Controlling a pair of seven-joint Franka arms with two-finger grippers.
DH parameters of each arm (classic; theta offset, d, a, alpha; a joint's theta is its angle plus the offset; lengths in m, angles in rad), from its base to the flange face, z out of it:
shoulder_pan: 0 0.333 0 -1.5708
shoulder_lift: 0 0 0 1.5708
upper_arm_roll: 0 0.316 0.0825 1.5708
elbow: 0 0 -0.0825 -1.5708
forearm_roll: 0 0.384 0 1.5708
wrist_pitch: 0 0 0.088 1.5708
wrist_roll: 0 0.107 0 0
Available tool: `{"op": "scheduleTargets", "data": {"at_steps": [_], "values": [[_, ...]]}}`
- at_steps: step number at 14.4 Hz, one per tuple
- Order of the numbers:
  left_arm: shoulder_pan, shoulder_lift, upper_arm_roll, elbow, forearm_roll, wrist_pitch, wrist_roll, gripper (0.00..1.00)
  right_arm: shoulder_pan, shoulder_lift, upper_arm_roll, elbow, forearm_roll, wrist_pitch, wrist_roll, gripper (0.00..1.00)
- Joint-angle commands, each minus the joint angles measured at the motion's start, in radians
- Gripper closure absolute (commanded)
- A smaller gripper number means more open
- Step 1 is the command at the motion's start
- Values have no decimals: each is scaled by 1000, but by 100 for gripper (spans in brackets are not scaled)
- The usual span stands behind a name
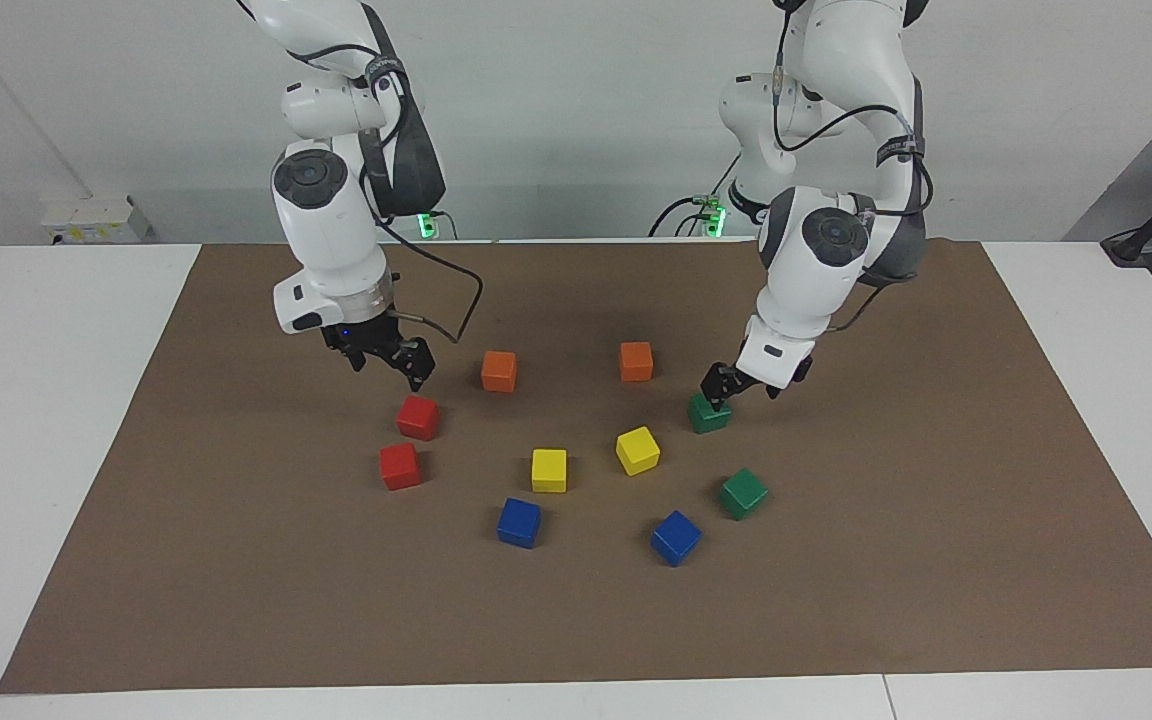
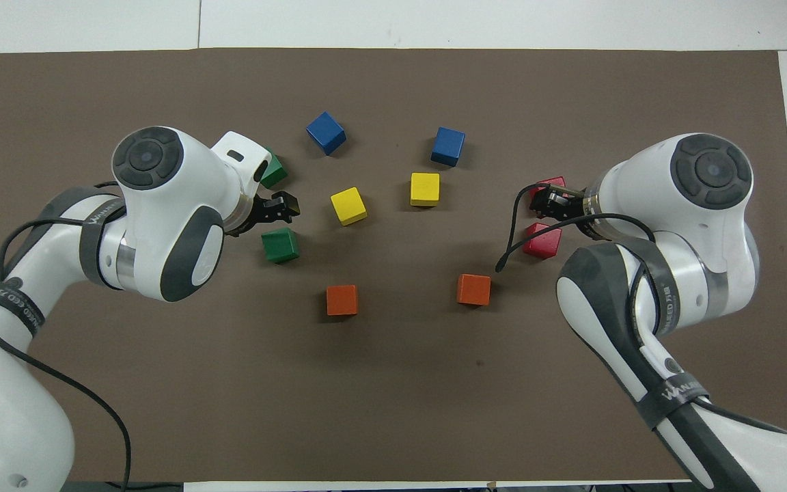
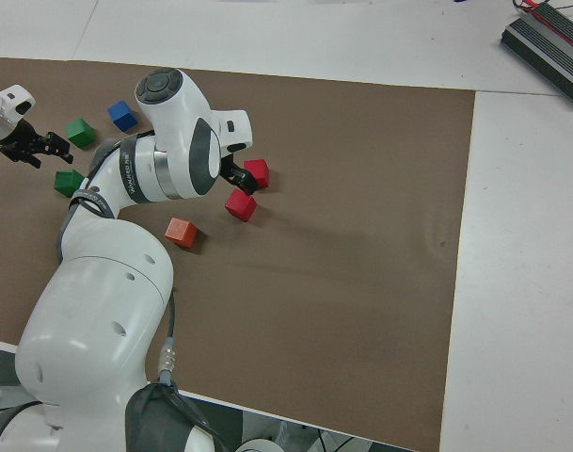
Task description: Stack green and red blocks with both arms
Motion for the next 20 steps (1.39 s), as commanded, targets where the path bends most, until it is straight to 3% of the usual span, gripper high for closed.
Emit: {"op": "scheduleTargets", "data": {"at_steps": [1, 5, 6, 7, 8, 11, 13, 17, 18, 19, 20], "values": [[-13, 10, 16, -38, 22, 48, -24, 0, 17, -9, 0, -80, -3, 85, 26, 0], [-24, 8, 14, -119, 22, 153, -78, 0, 19, -3, -1, -120, -3, 97, 6, 0], [-32, 5, 16, -119, 22, 133, -79, 32, 17, -4, -1, -124, -3, 97, -3, 0], [-32, 5, 16, -119, 22, 124, -81, 74, 17, -4, -1, -133, -3, 99, -4, 0], [-32, 3, 16, -116, 22, 111, -79, 100, 17, -3, -1, -141, -3, 105, -6, 0], [26, 8, 28, 20, 54, -81, -28, 100, 17, 30, -1, -163, -4, 194, -6, 0], [143, 7, 29, 97, 84, -166, 151, 100, 19, 56, -1, -161, -4, 226, -3, 0], [310, 10, 32, 71, 84, -101, 423, 100, 19, 111, -1, -157, -6, 272, 2, 1], [327, 16, 32, 60, 84, -67, 427, 100, 19, 119, -1, -157, -6, 281, 3, 16], [345, 34, 31, 56, 84, -39, 430, 100, 19, 120, -1, -157, -4, 292, 2, 45], [352, 54, 31, 51, 85, -18, 431, 100, 17, 122, -1, -155, -6, 289, -1, 81]]}}
